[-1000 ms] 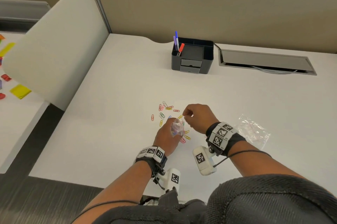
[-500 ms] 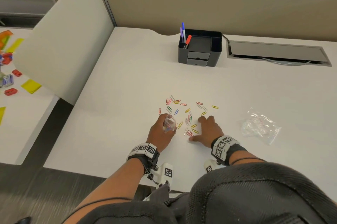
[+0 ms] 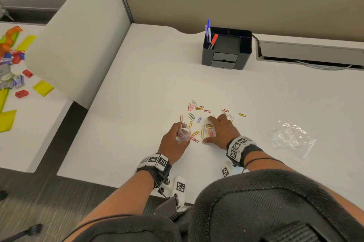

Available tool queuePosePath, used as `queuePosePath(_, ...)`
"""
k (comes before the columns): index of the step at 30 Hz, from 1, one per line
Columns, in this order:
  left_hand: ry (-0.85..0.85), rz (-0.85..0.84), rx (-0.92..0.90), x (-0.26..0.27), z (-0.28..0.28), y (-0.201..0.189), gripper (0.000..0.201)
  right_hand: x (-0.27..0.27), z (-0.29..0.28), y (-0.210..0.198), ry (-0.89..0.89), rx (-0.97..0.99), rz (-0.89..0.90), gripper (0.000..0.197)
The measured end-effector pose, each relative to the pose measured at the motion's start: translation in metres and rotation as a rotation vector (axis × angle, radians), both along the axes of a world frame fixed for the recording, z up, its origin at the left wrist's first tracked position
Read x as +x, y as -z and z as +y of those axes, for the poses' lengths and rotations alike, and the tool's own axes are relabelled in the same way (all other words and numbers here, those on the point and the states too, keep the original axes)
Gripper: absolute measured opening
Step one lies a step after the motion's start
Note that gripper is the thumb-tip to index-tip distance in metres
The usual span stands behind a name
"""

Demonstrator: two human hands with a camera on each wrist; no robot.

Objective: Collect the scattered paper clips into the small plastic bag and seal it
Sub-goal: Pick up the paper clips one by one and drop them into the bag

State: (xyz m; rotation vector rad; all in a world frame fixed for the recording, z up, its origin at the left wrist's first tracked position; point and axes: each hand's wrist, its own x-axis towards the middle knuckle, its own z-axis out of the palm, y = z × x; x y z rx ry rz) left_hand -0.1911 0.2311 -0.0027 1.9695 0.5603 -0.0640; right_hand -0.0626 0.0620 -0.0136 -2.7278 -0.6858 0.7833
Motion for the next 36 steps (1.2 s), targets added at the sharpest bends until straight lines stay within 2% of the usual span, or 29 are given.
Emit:
queuePosePath(2, -0.003, 0.006, -0.011, 0.002, 0.001, 0.000, 0.039, -0.002, 0.006, 0.001, -0.045, -0.010, -0.021, 0.082)
queuePosePath(5, 0.005, 0.013, -0.005, 0.005, 0.001, 0.001, 0.039, -0.003, 0.016, 0.000, -0.032, 0.023, -0.026, 0.058)
queuePosePath(8, 0.016, 0.022, 0.000, 0.008, 0.001, 0.003, 0.039, -0.005, 0.027, -0.001, -0.120, 0.024, -0.004, 0.031)
queuePosePath(10, 0.024, 0.024, 0.001, 0.010, 0.001, 0.005, 0.039, -0.006, 0.034, -0.001, -0.182, -0.004, 0.007, 0.022)
queuePosePath(16, 0.036, 0.002, 0.007, 0.017, 0.004, 0.007, 0.038, 0.001, 0.038, -0.005, -0.239, -0.076, 0.016, 0.021)
queuePosePath(20, 0.030, -0.017, 0.019, 0.022, 0.009, 0.006, 0.039, 0.010, 0.032, -0.008, -0.172, -0.061, 0.001, 0.009)
queuePosePath(23, 0.002, -0.031, 0.025, 0.025, 0.012, 0.004, 0.039, 0.017, 0.023, -0.010, -0.065, -0.009, 0.027, 0.010)
queuePosePath(26, -0.012, -0.037, 0.017, 0.027, 0.011, 0.004, 0.040, 0.023, 0.016, -0.015, 0.136, 0.123, 0.120, 0.009)
queuePosePath(29, -0.003, -0.036, 0.003, 0.027, 0.007, 0.005, 0.047, 0.024, 0.017, -0.027, 0.284, 0.344, 0.217, 0.010)
queuePosePath(33, 0.003, -0.013, 0.029, 0.028, 0.003, 0.006, 0.052, 0.019, 0.026, -0.057, 0.278, 0.560, 0.315, 0.016)
queuePosePath(36, -0.005, -0.005, 0.043, 0.030, -0.001, 0.002, 0.051, 0.014, 0.036, -0.080, 0.175, 0.580, 0.294, 0.017)
